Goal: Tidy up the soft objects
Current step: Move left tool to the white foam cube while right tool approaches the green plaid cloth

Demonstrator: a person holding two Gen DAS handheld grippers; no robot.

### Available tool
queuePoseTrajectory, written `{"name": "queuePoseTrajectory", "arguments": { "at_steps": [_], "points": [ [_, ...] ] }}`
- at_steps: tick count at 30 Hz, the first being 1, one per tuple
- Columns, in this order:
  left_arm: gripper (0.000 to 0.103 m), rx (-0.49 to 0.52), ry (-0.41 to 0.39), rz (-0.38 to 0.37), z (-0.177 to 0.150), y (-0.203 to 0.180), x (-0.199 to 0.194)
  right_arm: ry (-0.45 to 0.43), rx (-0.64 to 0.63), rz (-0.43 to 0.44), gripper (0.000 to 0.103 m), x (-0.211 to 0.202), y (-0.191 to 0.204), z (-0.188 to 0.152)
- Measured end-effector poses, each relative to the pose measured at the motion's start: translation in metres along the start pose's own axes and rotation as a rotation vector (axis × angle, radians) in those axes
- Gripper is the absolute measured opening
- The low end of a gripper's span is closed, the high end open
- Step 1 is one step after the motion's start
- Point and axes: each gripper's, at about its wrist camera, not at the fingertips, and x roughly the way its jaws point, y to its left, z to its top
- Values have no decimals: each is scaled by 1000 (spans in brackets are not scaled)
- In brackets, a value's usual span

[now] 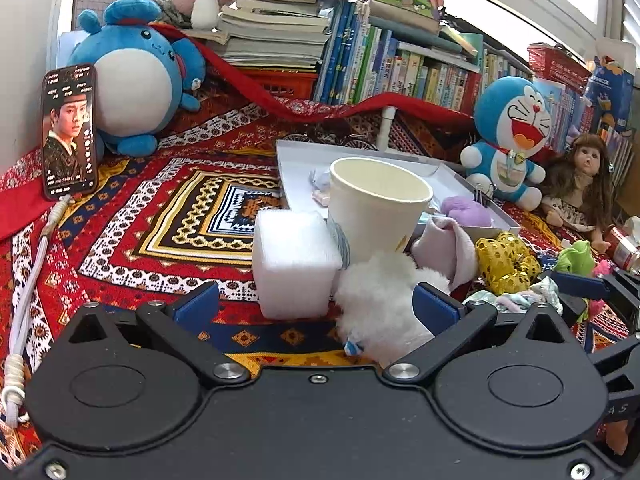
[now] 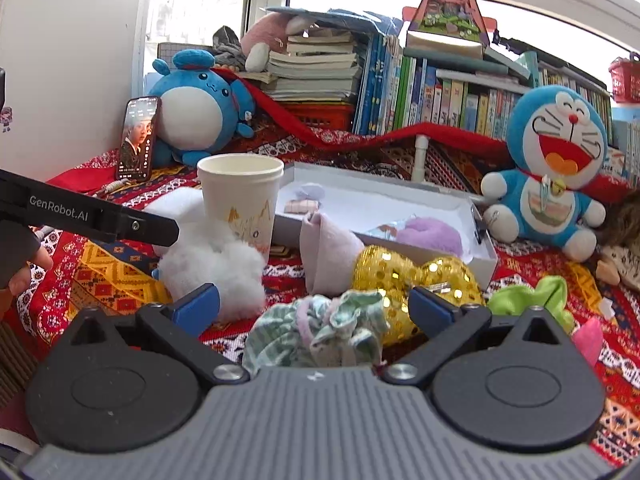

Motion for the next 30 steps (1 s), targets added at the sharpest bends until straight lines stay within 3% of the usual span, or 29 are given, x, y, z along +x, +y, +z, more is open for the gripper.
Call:
{"name": "queuePoseTrajectory", "arguments": {
  "at_steps": [9,18,24,30],
  "points": [
    [103,-26,3,40,-7,6,9,36,28,-1,103,3,-2,-10],
    [103,-49,19,31,-8,6,15,65,46,24,103,6,-2,-14],
    [101,-26,-1,41,-7,2,16,64,58,18,103,6,-3,-15],
    [95,-95,-44,59,1,9,11,32,68,2,99,3,-5,-14]
  ]
}}
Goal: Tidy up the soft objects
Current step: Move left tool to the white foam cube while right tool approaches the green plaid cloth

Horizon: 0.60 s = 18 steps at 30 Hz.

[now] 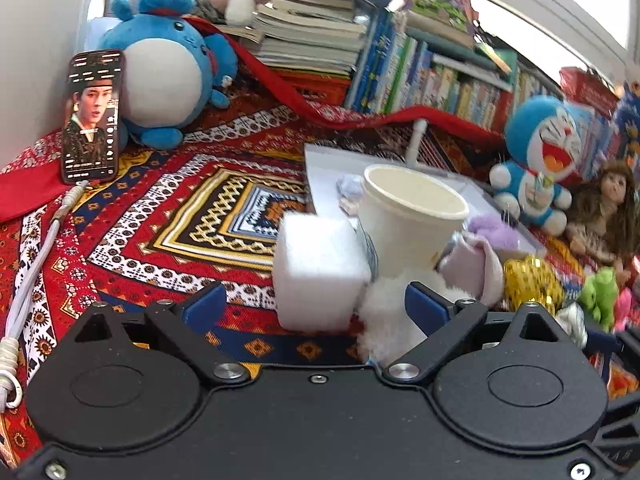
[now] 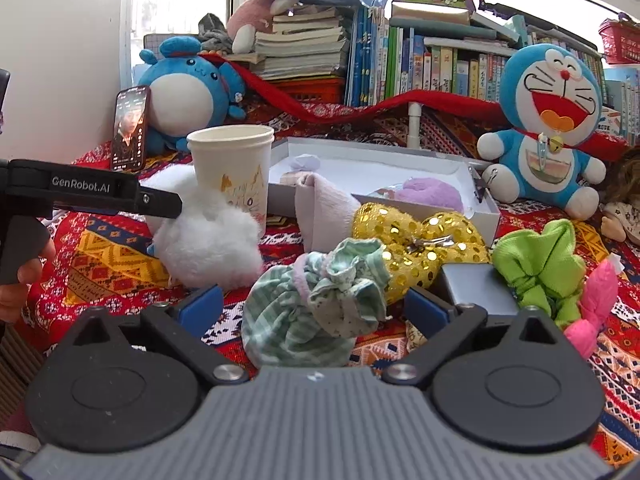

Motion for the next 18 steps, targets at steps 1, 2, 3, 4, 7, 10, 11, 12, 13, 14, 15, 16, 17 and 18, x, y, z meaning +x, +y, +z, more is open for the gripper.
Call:
{"name": "queuePoseTrajectory", "arguments": {
  "at_steps": [1,2,3,4,7,10,11,12,13,14,15,16,17,18],
  "points": [
    [93,-16,-7,2,2,2,0,-3,-1,0,98,0,0,0],
    [91,-29,-15,6,4,4,0,-3,-1,0,97,0,0,1],
    [87,-37,-17,16,5,5,1,-3,-2,-2,96,0,0,1],
    [84,-36,-14,25,6,5,2,-4,-2,-2,95,0,0,1],
    [78,-18,-4,47,9,4,8,-3,2,-3,93,1,0,1],
    [77,4,1,48,8,0,11,-1,4,-2,92,3,-1,0],
    [76,13,3,52,8,-2,13,0,4,0,91,3,0,0],
    [75,18,3,56,8,-3,14,1,5,1,91,4,0,0],
    [75,22,3,61,8,-5,16,2,5,3,90,4,0,0],
    [75,23,3,63,9,-5,17,3,5,5,90,5,1,0],
    [74,21,4,65,9,-6,19,3,4,7,90,5,2,0],
    [72,19,6,67,10,-6,21,3,3,9,90,6,2,0],
    [72,16,10,68,10,-6,22,3,2,11,89,6,3,0],
    [69,12,13,69,11,-6,24,3,0,12,89,7,3,-1]
  ]
}}
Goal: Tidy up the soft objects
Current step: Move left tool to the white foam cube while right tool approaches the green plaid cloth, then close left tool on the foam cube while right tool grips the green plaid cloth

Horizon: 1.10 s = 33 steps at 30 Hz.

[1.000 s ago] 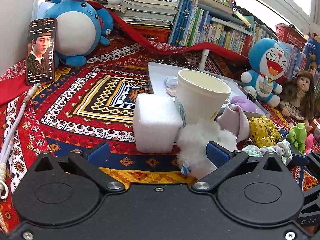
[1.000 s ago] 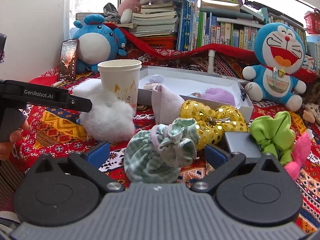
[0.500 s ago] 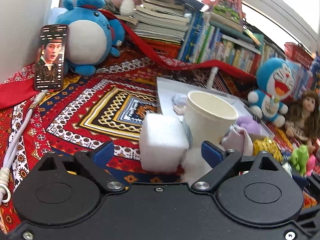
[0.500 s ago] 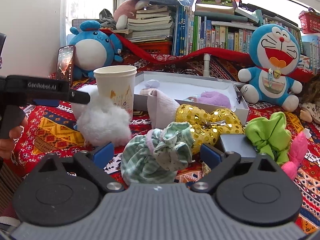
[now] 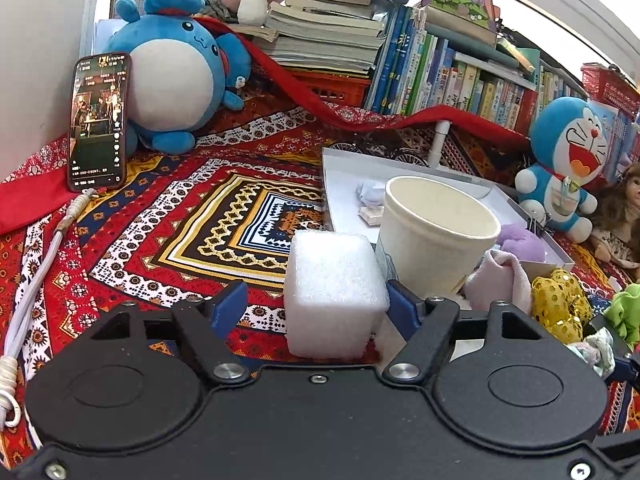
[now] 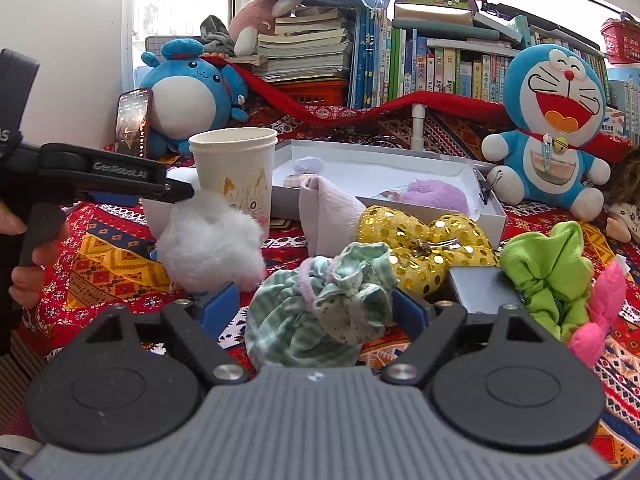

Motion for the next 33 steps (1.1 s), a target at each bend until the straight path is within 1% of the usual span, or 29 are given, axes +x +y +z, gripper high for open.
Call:
{"name": "queuePoseTrajectory", "arguments": {
  "at_steps": [1,4,8,10,12,13,16,18,21,23,26,29,33],
  "points": [
    [66,-2,4,2,0,0,2,0,-1,0,89,1,0,0],
    [60,-2,20,5,0,1,7,0,0,0,89,2,1,0],
    [56,3,31,14,-1,1,12,2,5,3,89,4,-1,0],
    [49,-5,35,15,0,3,15,6,8,3,89,5,-1,-1],
    [45,-16,38,16,-1,5,16,11,11,3,89,8,-2,-2],
    [45,-18,37,19,-1,5,16,9,6,-2,87,8,-1,-3],
    [44,-5,30,26,-1,5,15,11,-6,0,86,9,2,-3],
    [44,8,21,26,0,4,13,13,-8,-3,83,9,2,-3],
    [44,20,7,28,2,3,9,9,3,-19,74,8,1,-3],
    [44,21,1,30,4,3,6,7,20,-30,65,6,-1,-3],
    [44,16,-6,35,8,4,3,-5,44,-23,59,2,-4,0],
    [44,11,-12,40,12,6,0,-24,53,-21,57,-4,-5,4],
    [44,3,-14,47,18,8,-3,-52,75,6,55,-12,-7,12]
  ]
}}
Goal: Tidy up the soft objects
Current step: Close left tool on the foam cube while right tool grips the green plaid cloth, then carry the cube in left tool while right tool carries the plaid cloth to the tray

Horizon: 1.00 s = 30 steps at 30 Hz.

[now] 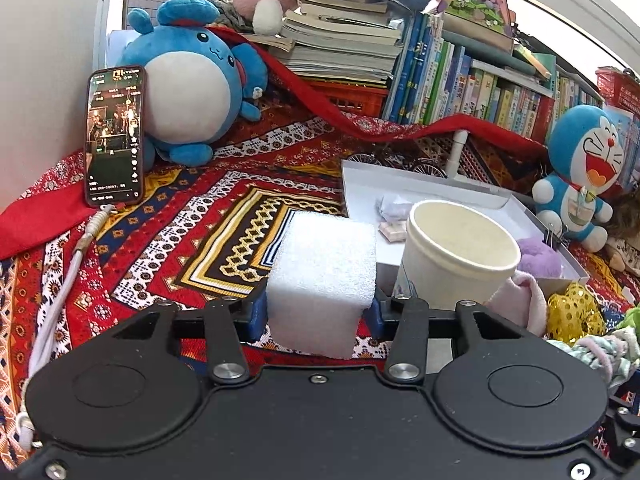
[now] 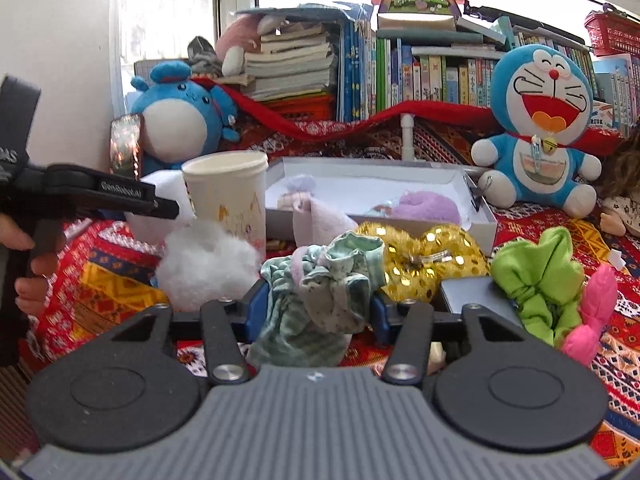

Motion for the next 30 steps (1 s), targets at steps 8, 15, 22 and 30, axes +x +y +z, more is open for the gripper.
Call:
{"name": "queuePoseTrajectory", "arguments": {
  "at_steps": [8,15,22,30],
  "points": [
    [44,9,-33,-15,19,-1,-8,-72,-14,6,55,-13,-1,20],
    [44,-8,-52,-77,52,-1,-10,-111,27,-40,55,-10,-26,50],
    [44,2,-47,-165,89,-10,3,-117,85,-66,55,7,-58,86],
    [45,50,97,-258,125,-35,49,-49,169,-64,55,45,-87,113]
  ]
}}
